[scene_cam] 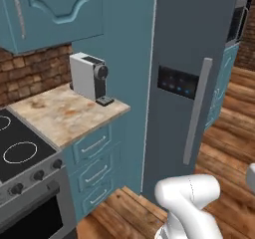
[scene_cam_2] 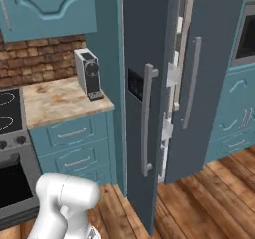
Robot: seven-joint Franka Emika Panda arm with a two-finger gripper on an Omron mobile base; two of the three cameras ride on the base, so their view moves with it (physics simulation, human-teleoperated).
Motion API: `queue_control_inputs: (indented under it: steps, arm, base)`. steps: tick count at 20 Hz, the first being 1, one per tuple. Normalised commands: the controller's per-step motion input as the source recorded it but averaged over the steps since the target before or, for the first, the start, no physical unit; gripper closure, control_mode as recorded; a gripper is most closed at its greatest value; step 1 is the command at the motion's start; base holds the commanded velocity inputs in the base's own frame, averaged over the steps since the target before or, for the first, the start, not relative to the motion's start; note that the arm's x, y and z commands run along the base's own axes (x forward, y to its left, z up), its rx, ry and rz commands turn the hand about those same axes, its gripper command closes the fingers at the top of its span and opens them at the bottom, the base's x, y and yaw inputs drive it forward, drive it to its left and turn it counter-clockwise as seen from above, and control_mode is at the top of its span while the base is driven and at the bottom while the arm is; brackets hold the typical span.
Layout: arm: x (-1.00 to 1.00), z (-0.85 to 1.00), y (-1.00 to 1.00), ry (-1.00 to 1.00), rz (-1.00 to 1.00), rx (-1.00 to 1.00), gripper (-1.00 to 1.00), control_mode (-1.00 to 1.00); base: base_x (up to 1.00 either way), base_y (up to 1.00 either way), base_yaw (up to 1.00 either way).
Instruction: Take the bottled waters from the counter and place them in the freezer to freeze. Close the freezer door after placing the bottles.
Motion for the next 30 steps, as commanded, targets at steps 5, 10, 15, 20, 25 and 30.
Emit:
queue_control_inputs:
  steps: [5, 10, 15, 20, 25, 30]
  arm:
    - [0.00, 0.00, 0.00, 0.00, 0.00, 0.00, 1.00, 1.00]
    - [0.00, 0.00, 0.00, 0.00, 0.00, 0.00, 1.00, 1.00]
    - [0.00, 0.00, 0.00, 0.00, 0.00, 0.00, 1.00, 1.00]
    - [0.00, 0.00, 0.00, 0.00, 0.00, 0.00, 1.00, 1.00]
    - [0.00, 0.00, 0.00, 0.00, 0.00, 0.00, 1.00, 1.00]
    - [0.00, 0.00, 0.00, 0.00, 0.00, 0.00, 1.00, 1.00]
  base:
    - [-0.43, -0.16, -0.50]
    - [-0.32, -0.22, -0.46]
    - [-0.27, -0.31, -0.43]
    - [-0.25, -0.39, -0.41]
    - [0.00, -0.45, -0.31]
    - [0.50, -0.28, -0.08]
